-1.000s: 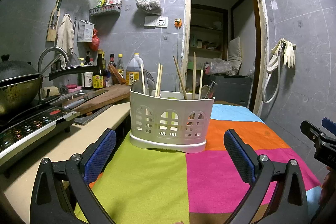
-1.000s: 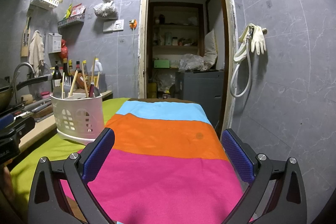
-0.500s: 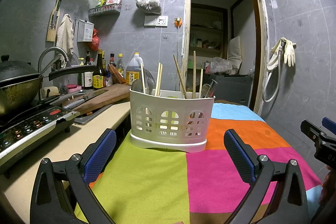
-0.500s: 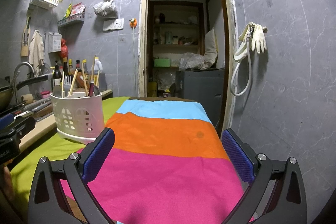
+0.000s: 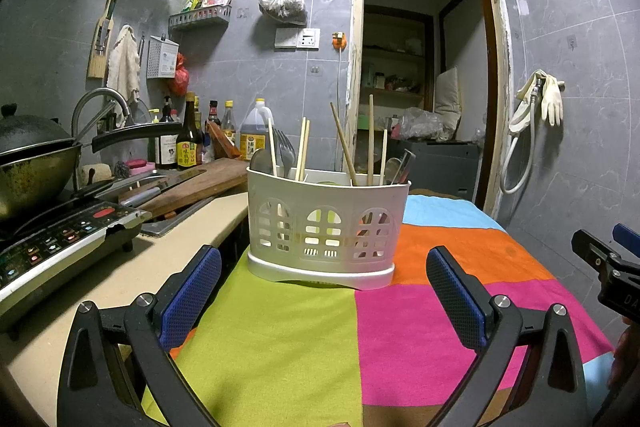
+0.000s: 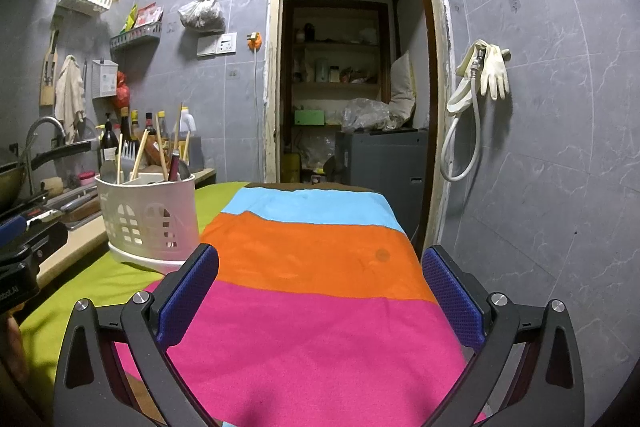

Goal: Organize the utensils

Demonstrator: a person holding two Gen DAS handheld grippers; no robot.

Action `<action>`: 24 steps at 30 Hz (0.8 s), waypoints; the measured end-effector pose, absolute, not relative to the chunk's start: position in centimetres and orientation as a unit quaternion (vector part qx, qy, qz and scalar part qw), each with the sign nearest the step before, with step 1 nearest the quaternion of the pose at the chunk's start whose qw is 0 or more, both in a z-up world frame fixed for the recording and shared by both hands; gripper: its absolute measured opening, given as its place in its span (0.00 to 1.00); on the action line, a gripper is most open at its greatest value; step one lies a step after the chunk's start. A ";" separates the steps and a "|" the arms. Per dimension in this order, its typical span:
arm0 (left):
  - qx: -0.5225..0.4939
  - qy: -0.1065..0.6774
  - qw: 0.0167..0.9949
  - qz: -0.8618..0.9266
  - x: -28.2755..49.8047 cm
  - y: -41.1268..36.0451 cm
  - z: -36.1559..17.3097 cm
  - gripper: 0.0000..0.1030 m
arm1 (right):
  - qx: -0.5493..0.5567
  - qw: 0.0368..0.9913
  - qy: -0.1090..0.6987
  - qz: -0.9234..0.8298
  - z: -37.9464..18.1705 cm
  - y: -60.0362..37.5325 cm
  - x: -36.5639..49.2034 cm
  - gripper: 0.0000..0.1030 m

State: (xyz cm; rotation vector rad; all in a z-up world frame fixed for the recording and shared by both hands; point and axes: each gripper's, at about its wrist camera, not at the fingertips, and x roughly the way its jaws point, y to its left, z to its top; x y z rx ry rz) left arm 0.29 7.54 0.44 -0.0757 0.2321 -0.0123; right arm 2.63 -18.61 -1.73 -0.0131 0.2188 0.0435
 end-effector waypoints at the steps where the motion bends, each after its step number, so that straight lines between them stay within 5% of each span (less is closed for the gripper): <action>1: -0.038 0.115 0.993 -0.006 0.3 7.6 0.4 0.98 | -0.007 0.994 0.110 0.022 -1.8 -18.5 2.6 1.00; 24: -0.039 0.119 0.992 -0.008 0.3 7.8 0.1 0.98 | -0.007 0.993 0.113 0.023 -2.2 -18.3 2.8 1.00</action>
